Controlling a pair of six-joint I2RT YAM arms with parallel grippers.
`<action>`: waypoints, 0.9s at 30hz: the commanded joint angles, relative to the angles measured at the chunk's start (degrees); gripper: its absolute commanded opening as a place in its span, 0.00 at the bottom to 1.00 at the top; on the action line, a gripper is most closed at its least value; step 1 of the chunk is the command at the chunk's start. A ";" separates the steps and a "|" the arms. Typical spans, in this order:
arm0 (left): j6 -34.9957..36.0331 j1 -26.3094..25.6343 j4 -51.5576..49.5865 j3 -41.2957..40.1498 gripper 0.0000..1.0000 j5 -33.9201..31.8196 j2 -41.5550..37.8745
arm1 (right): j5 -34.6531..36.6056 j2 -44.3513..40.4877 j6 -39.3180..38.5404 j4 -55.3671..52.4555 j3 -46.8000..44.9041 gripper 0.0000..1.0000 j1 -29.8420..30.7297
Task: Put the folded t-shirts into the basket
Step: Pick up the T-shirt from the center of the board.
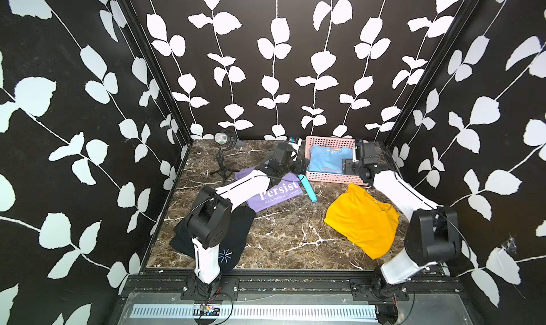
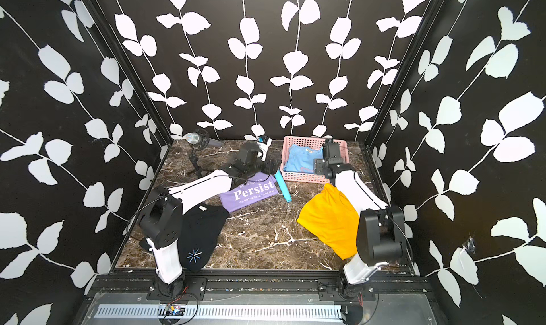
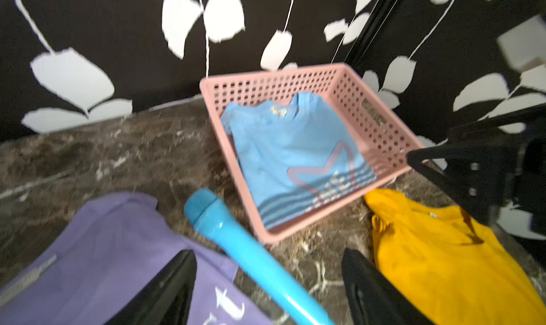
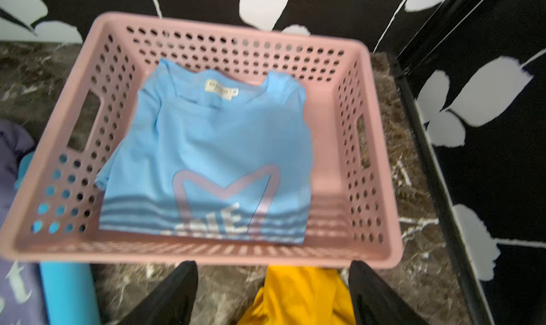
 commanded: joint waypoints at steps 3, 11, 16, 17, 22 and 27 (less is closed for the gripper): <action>-1.91 -0.14 -1.75 -9.64 0.81 -0.81 -6.89 | 2.62 -9.85 8.45 -2.97 -12.26 0.83 2.74; -5.25 -0.59 -0.63 -19.50 0.81 -1.05 -13.51 | -6.62 -2.82 15.09 -3.44 -16.22 0.79 7.09; -5.25 -0.55 -1.74 -21.19 0.81 -1.06 -14.73 | -10.98 5.13 16.27 -2.15 -14.07 0.75 9.31; -5.19 -0.52 -2.00 -21.47 0.81 -1.15 -14.96 | -11.31 6.29 16.27 -2.86 -13.74 0.74 9.55; -4.64 -0.54 -2.24 -23.07 0.82 -1.63 -16.35 | -11.78 6.22 16.60 -6.33 -16.16 0.66 12.39; -3.71 -0.59 -2.50 -24.53 0.83 -2.69 -16.77 | -14.07 4.33 16.60 -9.38 -19.34 0.56 18.24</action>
